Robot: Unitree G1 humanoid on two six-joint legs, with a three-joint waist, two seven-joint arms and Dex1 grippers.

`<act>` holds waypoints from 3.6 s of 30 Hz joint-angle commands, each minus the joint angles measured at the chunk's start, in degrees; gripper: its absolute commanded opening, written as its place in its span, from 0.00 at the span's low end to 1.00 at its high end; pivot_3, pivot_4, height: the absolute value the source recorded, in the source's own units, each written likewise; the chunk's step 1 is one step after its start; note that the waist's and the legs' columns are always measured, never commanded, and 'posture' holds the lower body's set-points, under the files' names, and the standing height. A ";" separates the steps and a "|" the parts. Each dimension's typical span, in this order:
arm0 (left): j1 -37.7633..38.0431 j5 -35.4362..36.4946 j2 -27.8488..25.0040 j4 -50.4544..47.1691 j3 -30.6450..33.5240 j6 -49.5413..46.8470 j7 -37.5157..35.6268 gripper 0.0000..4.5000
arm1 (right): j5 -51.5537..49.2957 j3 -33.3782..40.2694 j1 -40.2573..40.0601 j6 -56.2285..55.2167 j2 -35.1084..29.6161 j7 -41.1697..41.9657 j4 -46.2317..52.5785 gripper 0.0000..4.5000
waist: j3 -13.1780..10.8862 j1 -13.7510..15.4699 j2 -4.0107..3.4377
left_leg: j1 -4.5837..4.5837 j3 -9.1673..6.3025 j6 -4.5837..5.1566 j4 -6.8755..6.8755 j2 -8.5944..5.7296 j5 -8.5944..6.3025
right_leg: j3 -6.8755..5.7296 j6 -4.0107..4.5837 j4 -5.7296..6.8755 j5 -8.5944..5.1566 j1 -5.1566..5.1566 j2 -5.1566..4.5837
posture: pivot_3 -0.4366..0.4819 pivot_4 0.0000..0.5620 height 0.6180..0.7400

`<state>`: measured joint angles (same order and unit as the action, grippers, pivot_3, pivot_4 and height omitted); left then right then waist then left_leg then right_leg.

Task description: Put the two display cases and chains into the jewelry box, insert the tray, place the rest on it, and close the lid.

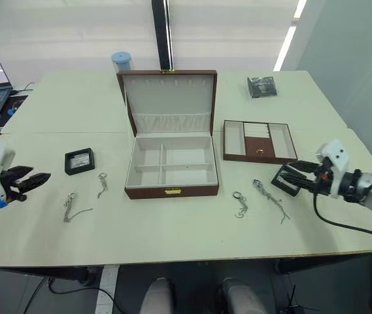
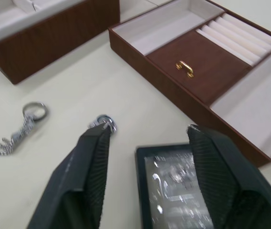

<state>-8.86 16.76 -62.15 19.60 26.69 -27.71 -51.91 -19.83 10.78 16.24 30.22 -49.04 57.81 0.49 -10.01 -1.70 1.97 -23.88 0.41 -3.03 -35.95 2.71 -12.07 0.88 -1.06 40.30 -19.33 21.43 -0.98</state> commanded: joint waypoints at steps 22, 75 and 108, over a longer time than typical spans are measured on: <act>1.70 -2.92 -5.51 19.99 2.99 16.00 -2.39 1.00 | 1.13 5.51 -3.08 -10.97 -8.00 4.34 -13.58 1.00 | 0.00 -0.09 -0.01 | 0.03 0.10 0.03 -0.01 0.01 -0.02 | 0.03 0.00 0.00 0.00 0.00 -0.02 | 0.48 0.27 1.00; 1.55 8.15 18.83 -15.97 7.04 -1.66 5.92 1.00 | -7.32 -18.70 0.68 -9.33 17.65 -1.35 20.23 1.00 | 0.08 0.06 0.23 | 0.00 -0.15 0.02 -0.32 0.00 -0.01 | -0.07 0.00 0.43 0.00 -0.03 -0.06 | 0.48 0.27 1.00; 16.86 5.33 32.73 -15.62 3.35 11.93 19.78 1.00 | -6.74 -19.79 4.64 -9.44 17.76 0.64 16.65 1.00 | 0.10 0.05 0.22 | 0.08 -0.14 0.02 -0.33 -0.02 -0.01 | -0.05 0.01 0.42 0.00 -0.09 0.00 | 0.48 0.27 1.00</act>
<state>7.16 22.54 -29.09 2.88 31.09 -15.56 -31.89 -25.89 -10.29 20.82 20.73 -31.01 58.58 15.00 -9.91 -1.65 2.19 -23.79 0.27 -3.01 -36.28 2.69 -12.08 0.82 -1.05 40.73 -19.32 21.33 -0.98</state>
